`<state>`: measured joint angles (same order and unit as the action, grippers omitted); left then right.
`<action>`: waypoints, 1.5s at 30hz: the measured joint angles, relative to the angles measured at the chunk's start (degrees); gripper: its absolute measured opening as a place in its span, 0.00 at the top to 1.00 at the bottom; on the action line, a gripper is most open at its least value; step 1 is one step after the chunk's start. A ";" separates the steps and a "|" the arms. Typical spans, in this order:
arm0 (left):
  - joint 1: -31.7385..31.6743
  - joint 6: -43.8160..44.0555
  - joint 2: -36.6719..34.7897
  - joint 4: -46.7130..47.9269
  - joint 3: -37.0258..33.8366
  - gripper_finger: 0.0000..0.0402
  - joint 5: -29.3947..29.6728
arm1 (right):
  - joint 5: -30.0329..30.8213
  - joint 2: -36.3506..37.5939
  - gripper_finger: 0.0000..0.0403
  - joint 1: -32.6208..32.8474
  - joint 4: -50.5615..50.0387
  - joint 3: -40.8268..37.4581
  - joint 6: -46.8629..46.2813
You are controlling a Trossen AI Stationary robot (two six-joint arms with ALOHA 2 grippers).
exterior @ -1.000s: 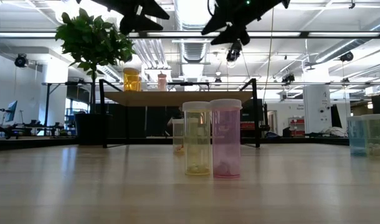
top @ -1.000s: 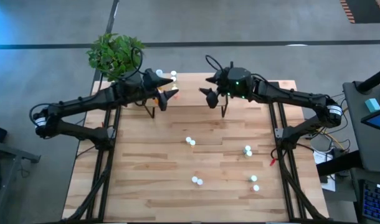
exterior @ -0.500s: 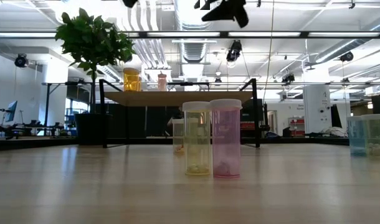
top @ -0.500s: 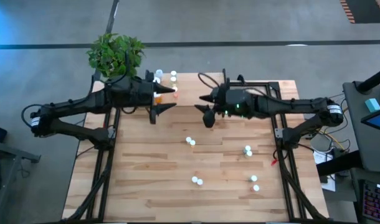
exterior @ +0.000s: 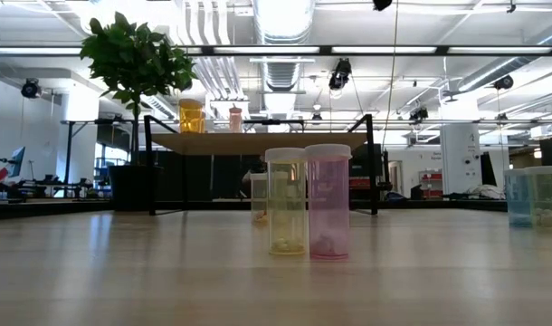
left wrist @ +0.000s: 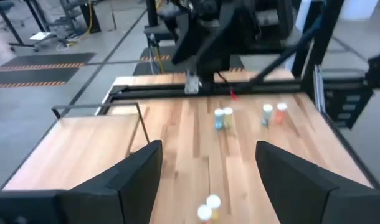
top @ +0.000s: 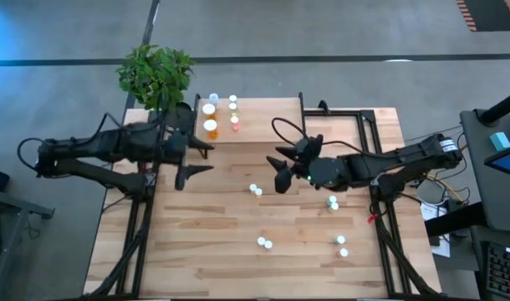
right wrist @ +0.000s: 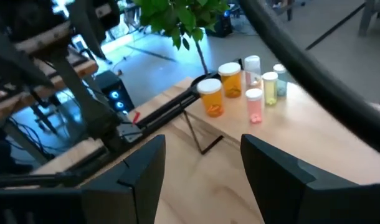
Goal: Pick and place medicine bottles onto shelf by color
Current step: Put the yellow pill bottle on the shelf
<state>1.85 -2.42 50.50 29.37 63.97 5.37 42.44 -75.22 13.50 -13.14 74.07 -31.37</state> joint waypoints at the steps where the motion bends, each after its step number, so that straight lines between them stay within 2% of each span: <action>1: 1.32 -0.04 -0.27 0.51 -0.22 0.40 1.25 | 0.70 -0.65 0.51 0.55 0.01 0.34 -0.97; 8: 5.84 1.26 -0.65 5.23 -1.22 0.40 5.87 | 2.07 -8.84 0.51 1.66 -1.62 6.93 -1.98; 11: 5.83 9.71 -0.62 9.40 -1.27 0.40 12.66 | 0.59 -15.07 0.51 1.53 -5.49 13.33 -0.07; 14: 5.73 18.09 -0.57 16.72 -1.12 0.40 17.21 | 0.13 -21.98 0.51 1.50 -10.56 20.68 6.80; 18: 5.98 24.48 -0.63 20.16 -3.70 0.40 15.90 | -5.28 -29.75 0.51 1.11 -18.70 31.37 13.93; 21: 6.03 27.39 -0.29 18.59 -6.73 0.40 14.36 | -11.35 -34.11 0.51 0.23 -27.59 37.69 12.58; 24: 6.10 27.39 1.43 14.96 -9.43 0.40 12.39 | -19.78 -37.33 0.51 -0.37 -36.78 39.37 11.45; 27: 6.10 27.56 4.03 7.89 -12.11 0.40 8.17 | -27.61 -38.58 0.51 -0.13 -39.29 36.61 13.54; 29: 6.38 27.55 6.46 2.06 -13.56 0.40 5.91 | -33.04 -37.64 0.51 0.00 -36.93 32.74 15.11; 31: 6.53 27.66 8.97 -2.70 -14.76 0.40 4.94 | -35.85 -35.71 0.51 -0.08 -33.68 28.31 15.83; 34: 6.53 30.39 13.29 -7.63 -14.83 0.40 4.74 | -36.65 -31.69 0.51 -0.18 -29.88 20.92 16.85; 38: 6.53 32.22 18.68 -12.32 -13.60 0.40 5.63 | -35.51 -22.37 0.51 -0.33 -24.91 9.52 17.19; 41: 6.54 33.23 22.38 -16.72 -12.12 0.40 5.42 | -33.43 -14.86 0.51 -0.83 -16.77 -0.95 17.01; 45: 7.44 33.57 26.24 -17.29 -10.29 0.40 3.91 | -33.48 -8.30 0.51 -1.47 -3.77 -13.92 15.95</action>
<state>9.29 31.15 76.73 12.08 53.68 9.28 8.97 -83.52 12.03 -16.91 60.15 -15.42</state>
